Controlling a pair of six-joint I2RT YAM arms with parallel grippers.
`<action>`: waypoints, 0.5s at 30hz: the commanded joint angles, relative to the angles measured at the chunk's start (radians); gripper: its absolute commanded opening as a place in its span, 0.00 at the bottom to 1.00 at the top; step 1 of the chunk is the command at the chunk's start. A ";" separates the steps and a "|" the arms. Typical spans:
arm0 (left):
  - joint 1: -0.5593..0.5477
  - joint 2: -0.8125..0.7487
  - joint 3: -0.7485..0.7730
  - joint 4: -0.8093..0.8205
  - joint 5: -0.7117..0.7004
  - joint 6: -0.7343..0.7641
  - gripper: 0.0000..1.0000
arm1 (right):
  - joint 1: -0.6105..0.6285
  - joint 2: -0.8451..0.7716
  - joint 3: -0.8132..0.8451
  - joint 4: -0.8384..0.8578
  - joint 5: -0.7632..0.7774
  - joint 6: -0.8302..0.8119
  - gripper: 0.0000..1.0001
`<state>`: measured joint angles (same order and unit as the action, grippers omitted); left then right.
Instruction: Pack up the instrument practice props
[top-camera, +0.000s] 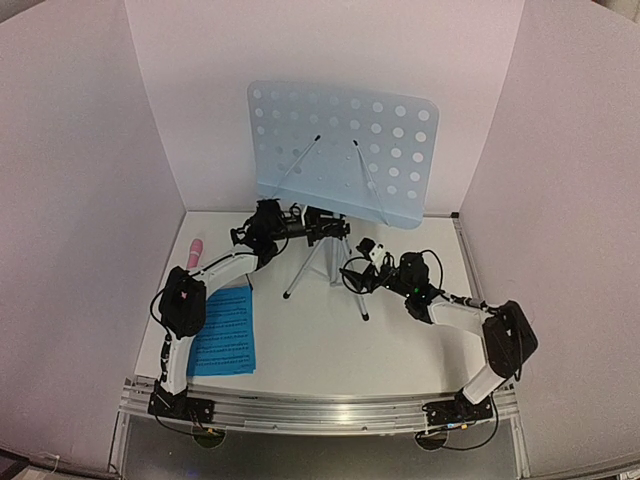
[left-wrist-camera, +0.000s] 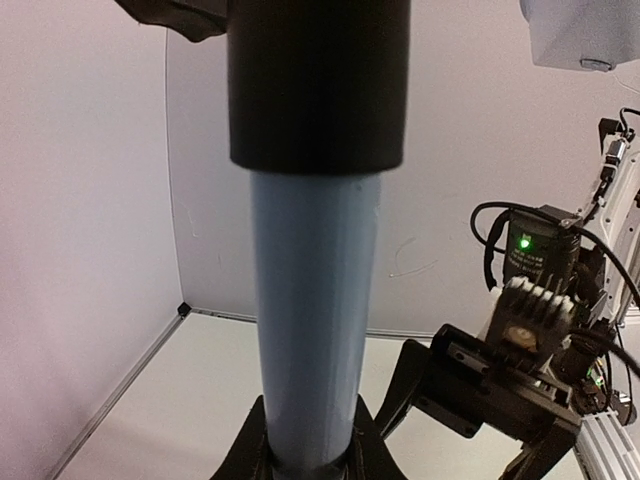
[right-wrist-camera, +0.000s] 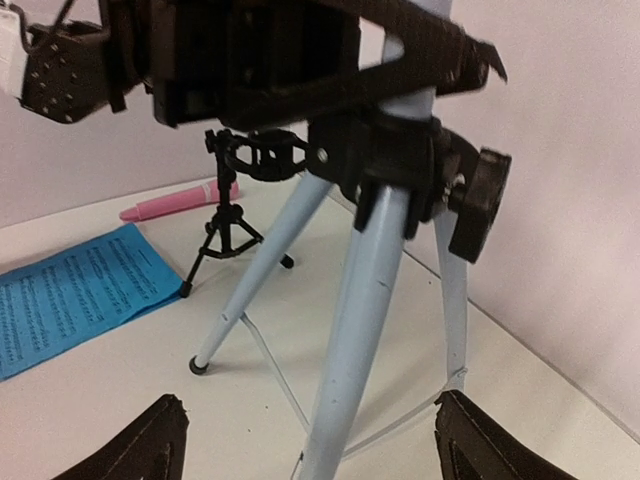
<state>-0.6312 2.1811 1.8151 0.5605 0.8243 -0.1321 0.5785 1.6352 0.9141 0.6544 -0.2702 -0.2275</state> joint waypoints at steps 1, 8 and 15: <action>-0.001 -0.065 -0.028 0.153 -0.032 -0.083 0.18 | -0.002 0.054 0.055 0.022 0.056 -0.031 0.79; -0.004 -0.072 -0.095 0.285 -0.065 -0.089 0.31 | -0.002 0.116 0.069 0.059 0.011 0.017 0.71; -0.009 -0.123 -0.202 0.414 -0.141 -0.078 0.51 | -0.001 0.145 0.072 0.103 0.031 0.038 0.70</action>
<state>-0.6361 2.1626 1.6619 0.8363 0.7453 -0.2104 0.5774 1.7633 0.9505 0.6928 -0.2472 -0.2123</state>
